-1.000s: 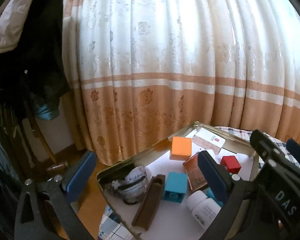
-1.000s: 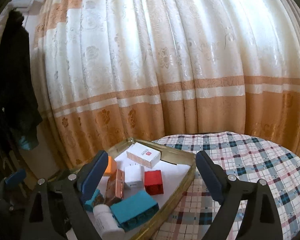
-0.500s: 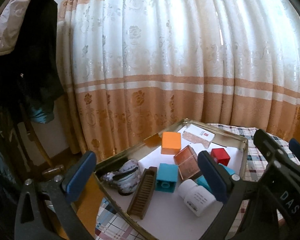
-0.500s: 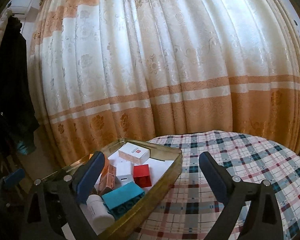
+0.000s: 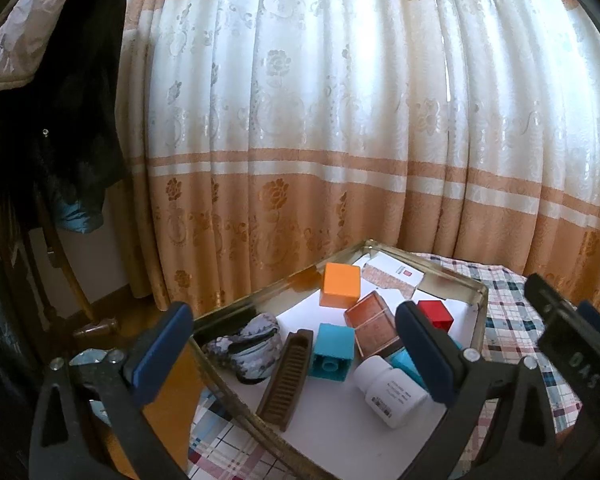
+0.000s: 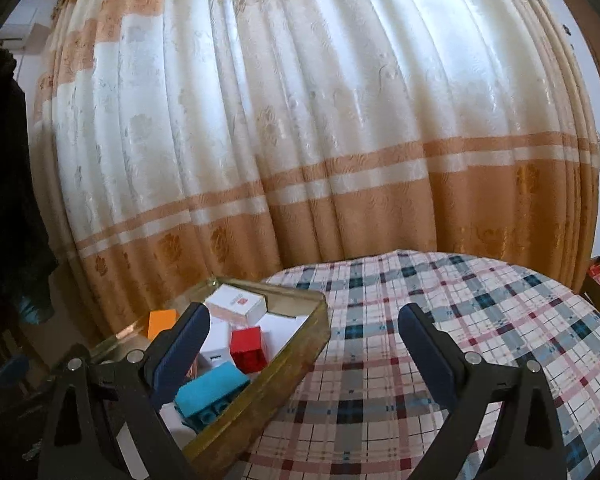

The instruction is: Organize rigid objects

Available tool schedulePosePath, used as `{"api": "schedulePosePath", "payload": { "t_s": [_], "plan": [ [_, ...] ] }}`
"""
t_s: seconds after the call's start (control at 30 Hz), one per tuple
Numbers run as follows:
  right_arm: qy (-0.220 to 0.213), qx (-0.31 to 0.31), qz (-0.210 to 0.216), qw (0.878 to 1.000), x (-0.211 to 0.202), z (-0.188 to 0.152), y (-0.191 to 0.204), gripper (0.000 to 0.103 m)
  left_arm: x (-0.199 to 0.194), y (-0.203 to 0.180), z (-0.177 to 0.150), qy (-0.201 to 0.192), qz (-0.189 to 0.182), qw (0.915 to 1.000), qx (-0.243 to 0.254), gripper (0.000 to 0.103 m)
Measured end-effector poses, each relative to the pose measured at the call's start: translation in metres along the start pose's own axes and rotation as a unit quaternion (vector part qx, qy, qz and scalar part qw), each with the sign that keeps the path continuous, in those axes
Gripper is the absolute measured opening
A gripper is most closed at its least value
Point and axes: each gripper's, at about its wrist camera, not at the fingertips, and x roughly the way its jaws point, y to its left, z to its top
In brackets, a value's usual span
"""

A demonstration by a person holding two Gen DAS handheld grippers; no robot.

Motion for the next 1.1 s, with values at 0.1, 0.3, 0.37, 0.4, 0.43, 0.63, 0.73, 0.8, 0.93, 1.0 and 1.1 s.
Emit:
{"api": "schedulePosePath", "payload": {
  "t_s": [0.1,0.3,0.37,0.4,0.43,0.63,0.73,0.8,0.93,1.0,1.1],
  "plan": [
    [-0.005,-0.008,0.003,1.000,-0.002,0.000,0.003,0.097,-0.003,0.000,-0.001,-0.005,-0.001,1.0000,0.001,0.102],
    [-0.007,-0.014,0.003,1.000,-0.003,0.000,0.006,0.097,-0.003,-0.001,0.000,-0.008,0.008,0.9999,0.002,0.102],
    [-0.010,-0.016,0.002,1.000,-0.004,0.000,0.006,0.097,-0.002,-0.002,0.000,-0.009,0.015,0.9998,0.002,0.102],
    [-0.009,-0.017,0.000,1.000,-0.004,0.001,0.005,0.097,-0.001,-0.004,0.001,-0.012,0.010,0.9999,0.002,0.102],
    [-0.008,-0.017,-0.002,1.000,-0.003,0.000,0.005,0.097,-0.001,-0.005,0.001,-0.016,0.008,0.9998,0.002,0.102],
    [-0.001,-0.014,-0.013,1.000,-0.001,0.000,0.002,0.097,-0.004,-0.002,0.002,-0.026,-0.007,0.9996,-0.009,0.102],
    [-0.003,-0.022,-0.010,1.000,-0.002,0.000,0.006,0.097,-0.004,0.002,0.002,-0.026,-0.010,0.9994,-0.019,0.102],
    [-0.006,-0.029,-0.008,1.000,-0.003,0.000,0.008,0.097,-0.005,0.000,0.002,-0.026,-0.011,0.9995,-0.016,0.102],
    [-0.024,-0.038,-0.011,0.999,-0.009,0.001,0.011,0.097,-0.006,-0.007,0.002,-0.028,-0.013,0.9995,0.002,0.102],
    [-0.026,-0.032,-0.008,0.999,-0.009,0.001,0.008,0.097,-0.006,-0.009,0.003,-0.025,-0.017,0.9995,0.008,0.102],
    [-0.019,-0.027,-0.009,0.999,-0.005,0.001,0.006,0.097,-0.006,-0.011,0.003,-0.023,-0.019,0.9995,0.012,0.102]
  ]
}}
